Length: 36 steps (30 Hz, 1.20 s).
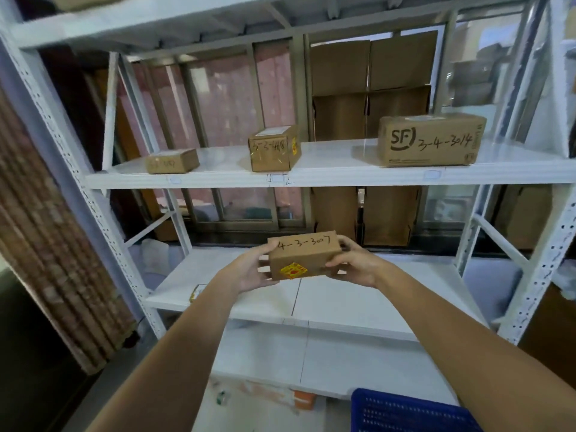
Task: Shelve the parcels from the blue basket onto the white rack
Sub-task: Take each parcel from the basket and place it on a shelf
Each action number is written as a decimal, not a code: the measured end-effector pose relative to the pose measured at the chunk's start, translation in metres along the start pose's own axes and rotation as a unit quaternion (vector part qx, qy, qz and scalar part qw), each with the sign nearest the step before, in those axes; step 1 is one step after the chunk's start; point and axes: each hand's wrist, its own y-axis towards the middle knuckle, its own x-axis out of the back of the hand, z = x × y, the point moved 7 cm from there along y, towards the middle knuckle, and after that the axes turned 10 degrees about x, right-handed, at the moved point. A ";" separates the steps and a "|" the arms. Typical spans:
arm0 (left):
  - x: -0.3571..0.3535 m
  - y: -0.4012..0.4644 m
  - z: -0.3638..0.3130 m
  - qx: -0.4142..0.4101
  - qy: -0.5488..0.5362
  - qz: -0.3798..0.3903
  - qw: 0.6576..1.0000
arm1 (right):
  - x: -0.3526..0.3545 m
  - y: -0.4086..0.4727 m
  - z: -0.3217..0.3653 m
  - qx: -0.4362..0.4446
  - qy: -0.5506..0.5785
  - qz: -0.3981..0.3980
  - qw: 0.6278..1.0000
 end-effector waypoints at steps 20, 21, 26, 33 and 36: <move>0.060 0.153 -0.017 -0.025 0.045 -0.072 0.996 | 0.037 0.120 -0.068 -0.056 0.035 -0.094 0.993; 0.065 0.163 -0.010 -0.014 0.049 -0.065 0.997 | 0.037 0.126 -0.077 -0.051 0.031 -0.107 0.992; 0.089 0.214 0.027 0.030 0.067 -0.059 0.996 | 0.040 0.151 -0.132 -0.055 0.011 -0.194 0.979; 0.132 0.289 0.074 0.087 0.066 -0.051 0.993 | 0.050 0.178 -0.231 -0.125 -0.102 -0.297 0.941; 0.149 0.321 0.091 0.103 0.060 -0.052 0.992 | 0.054 0.194 -0.266 -0.143 -0.120 -0.329 0.926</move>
